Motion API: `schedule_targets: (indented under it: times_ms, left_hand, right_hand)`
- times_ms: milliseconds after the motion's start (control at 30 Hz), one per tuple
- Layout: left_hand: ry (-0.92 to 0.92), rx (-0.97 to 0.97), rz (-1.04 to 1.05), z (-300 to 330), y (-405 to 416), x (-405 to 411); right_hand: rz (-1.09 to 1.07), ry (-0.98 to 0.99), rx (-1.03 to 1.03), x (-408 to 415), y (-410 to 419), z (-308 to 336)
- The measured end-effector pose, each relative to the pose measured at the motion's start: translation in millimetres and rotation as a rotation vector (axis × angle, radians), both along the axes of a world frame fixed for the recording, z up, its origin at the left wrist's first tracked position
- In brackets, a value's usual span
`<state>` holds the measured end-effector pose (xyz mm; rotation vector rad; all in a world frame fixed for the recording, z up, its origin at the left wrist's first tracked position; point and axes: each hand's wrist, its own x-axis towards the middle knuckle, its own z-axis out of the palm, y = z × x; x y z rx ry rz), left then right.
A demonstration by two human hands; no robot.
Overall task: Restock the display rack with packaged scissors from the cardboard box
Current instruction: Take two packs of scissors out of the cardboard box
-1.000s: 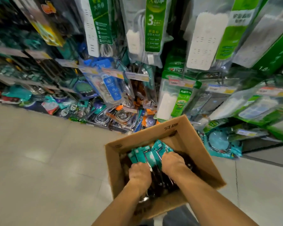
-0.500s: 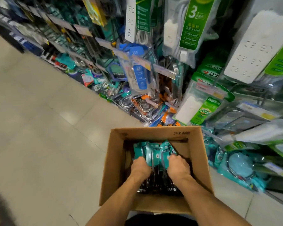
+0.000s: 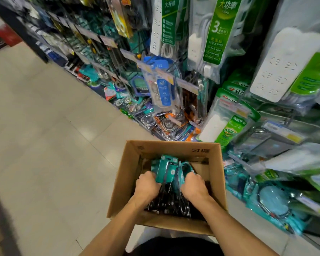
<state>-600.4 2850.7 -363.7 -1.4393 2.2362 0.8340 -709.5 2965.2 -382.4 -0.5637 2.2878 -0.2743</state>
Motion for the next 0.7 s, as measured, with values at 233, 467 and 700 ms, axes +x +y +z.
schedule_targets:
  times_ms: [233,467,700]
  left_hand:
    - [0.149,-0.053,0.070,41,2,24]
    - [0.449,-0.004,0.227,81,-4,49]
    - [0.712,0.068,0.284,108,-38,86]
  right_hand:
    - [-0.028,0.132,-0.196,4,19,31]
    - [-0.178,0.074,-0.563,4,29,45]
    - [-0.207,-0.039,-0.898,21,-2,72]
